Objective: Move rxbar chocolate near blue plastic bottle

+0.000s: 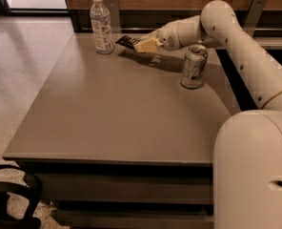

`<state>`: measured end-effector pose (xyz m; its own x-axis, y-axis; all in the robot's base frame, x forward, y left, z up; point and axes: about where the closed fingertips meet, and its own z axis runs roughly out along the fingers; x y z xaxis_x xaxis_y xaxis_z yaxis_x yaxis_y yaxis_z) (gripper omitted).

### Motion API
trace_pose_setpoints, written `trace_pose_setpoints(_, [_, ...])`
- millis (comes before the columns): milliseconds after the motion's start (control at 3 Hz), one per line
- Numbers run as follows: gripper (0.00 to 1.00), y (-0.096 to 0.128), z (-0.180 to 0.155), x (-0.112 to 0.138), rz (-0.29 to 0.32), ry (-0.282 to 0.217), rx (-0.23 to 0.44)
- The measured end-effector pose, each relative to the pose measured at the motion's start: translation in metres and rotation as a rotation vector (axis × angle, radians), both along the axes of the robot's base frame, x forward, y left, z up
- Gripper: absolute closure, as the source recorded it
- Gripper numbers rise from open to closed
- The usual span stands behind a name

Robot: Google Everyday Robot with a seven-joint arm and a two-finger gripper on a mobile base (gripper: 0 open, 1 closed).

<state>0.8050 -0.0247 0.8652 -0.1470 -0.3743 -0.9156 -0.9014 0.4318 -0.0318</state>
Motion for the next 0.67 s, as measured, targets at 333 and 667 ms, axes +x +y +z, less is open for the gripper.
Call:
trace_pose_setpoints(333, [0.13,0.0034,-0.002,0.0001,0.005,0.003,0.001])
trace_pose_setpoints(667, [0.0,0.0066,-0.0038,0.0001,0.009,0.006,0.001])
